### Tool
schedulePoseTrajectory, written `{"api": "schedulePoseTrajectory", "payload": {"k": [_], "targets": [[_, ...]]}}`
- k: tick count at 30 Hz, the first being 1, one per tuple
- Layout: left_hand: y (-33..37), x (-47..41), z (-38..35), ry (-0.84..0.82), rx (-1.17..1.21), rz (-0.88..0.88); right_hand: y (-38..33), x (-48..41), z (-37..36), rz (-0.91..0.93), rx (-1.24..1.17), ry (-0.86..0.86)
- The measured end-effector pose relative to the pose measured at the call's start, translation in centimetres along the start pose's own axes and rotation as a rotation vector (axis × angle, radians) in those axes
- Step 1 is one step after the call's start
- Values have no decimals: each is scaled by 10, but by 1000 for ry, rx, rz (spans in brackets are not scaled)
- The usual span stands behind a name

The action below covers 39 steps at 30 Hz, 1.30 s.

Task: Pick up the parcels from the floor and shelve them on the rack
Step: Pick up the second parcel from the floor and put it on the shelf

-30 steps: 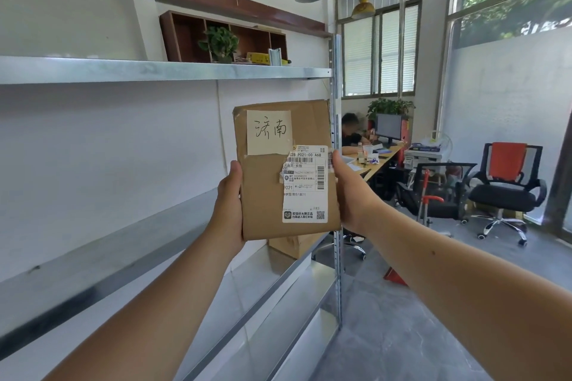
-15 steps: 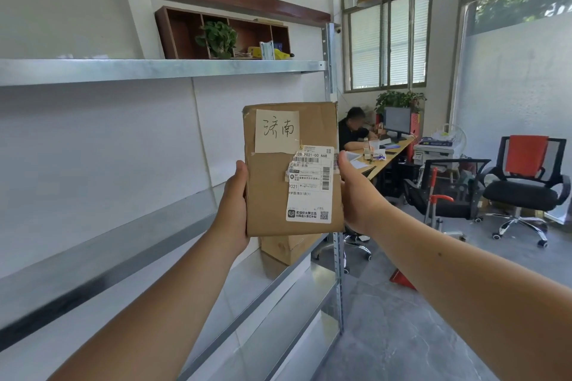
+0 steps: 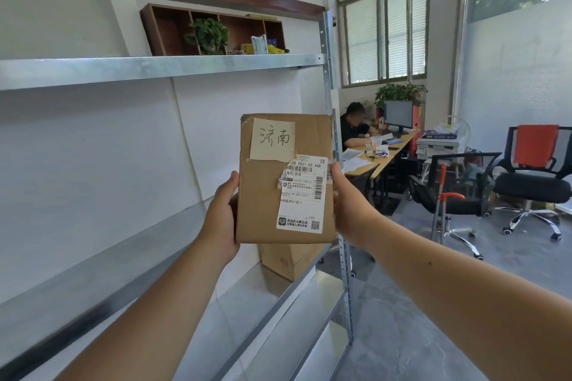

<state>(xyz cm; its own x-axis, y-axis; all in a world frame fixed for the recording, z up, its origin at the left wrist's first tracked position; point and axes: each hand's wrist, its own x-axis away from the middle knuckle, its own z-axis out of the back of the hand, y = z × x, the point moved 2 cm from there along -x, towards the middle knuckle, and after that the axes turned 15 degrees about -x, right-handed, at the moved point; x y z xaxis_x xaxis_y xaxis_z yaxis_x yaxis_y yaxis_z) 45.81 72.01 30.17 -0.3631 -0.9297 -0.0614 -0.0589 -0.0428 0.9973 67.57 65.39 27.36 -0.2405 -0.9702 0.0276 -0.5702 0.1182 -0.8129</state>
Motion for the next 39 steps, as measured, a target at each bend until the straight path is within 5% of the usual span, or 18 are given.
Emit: {"api": "schedulePoseTrajectory", "payload": {"k": [15,39], "targets": [[-12,-133,49,-84,-86,3,22,-121,-16,25,-10,114],[23,-247,7,-47,-369,-62,-22,-206,16,-109,-192,129]]}}
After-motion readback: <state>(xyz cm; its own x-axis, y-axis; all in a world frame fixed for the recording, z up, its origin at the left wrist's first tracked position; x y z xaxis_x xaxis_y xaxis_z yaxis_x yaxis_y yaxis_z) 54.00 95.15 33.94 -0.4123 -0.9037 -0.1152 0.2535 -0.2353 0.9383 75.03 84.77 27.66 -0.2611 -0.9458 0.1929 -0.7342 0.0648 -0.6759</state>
